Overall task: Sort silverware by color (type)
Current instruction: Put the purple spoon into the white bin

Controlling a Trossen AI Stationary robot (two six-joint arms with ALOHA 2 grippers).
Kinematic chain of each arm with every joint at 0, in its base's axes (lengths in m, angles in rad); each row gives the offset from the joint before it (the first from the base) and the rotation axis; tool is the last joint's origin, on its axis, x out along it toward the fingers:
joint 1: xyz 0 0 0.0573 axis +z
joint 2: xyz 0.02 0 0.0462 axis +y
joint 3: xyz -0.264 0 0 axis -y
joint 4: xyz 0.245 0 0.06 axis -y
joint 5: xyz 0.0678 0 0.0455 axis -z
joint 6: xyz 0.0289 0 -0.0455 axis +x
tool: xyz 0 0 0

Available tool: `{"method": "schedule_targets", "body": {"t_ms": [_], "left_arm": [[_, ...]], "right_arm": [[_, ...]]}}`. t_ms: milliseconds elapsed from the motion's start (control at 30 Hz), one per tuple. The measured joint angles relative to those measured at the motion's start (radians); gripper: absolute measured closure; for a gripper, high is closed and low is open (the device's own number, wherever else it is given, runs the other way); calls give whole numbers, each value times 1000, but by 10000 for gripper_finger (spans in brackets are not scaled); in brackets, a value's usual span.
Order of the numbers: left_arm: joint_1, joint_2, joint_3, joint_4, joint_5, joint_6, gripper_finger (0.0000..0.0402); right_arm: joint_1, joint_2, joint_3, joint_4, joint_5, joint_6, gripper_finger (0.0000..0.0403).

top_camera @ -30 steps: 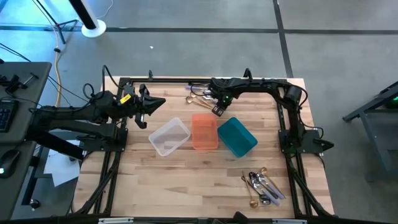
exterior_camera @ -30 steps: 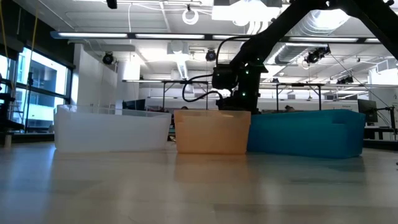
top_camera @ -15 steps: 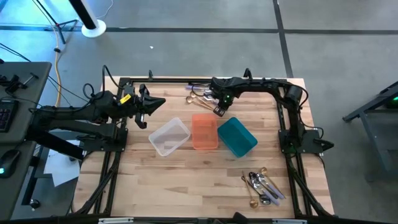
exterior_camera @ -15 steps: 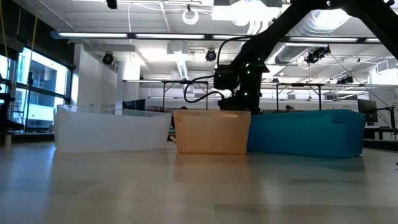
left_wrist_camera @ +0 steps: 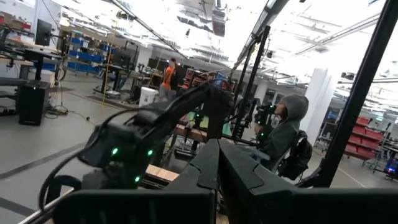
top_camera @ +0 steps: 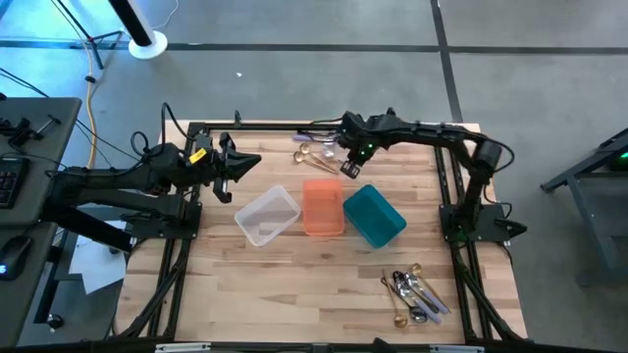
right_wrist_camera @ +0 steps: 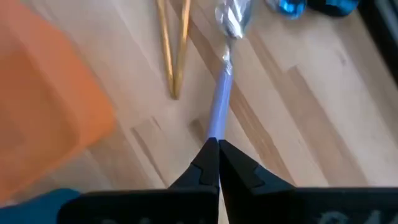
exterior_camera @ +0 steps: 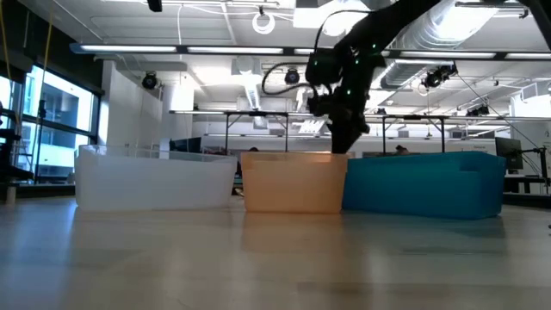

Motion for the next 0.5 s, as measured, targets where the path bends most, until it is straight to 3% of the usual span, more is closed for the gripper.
{"method": "schedule_targets", "body": {"t_ms": [300,500], "left_arm": [[0,0,0,0,0,0,401],[0,0,0,-1,-4,0,401]], "right_arm": [[-1,-66,2,-5,0,50,401],[-8,-29,3,124,-61,114,402]]}}
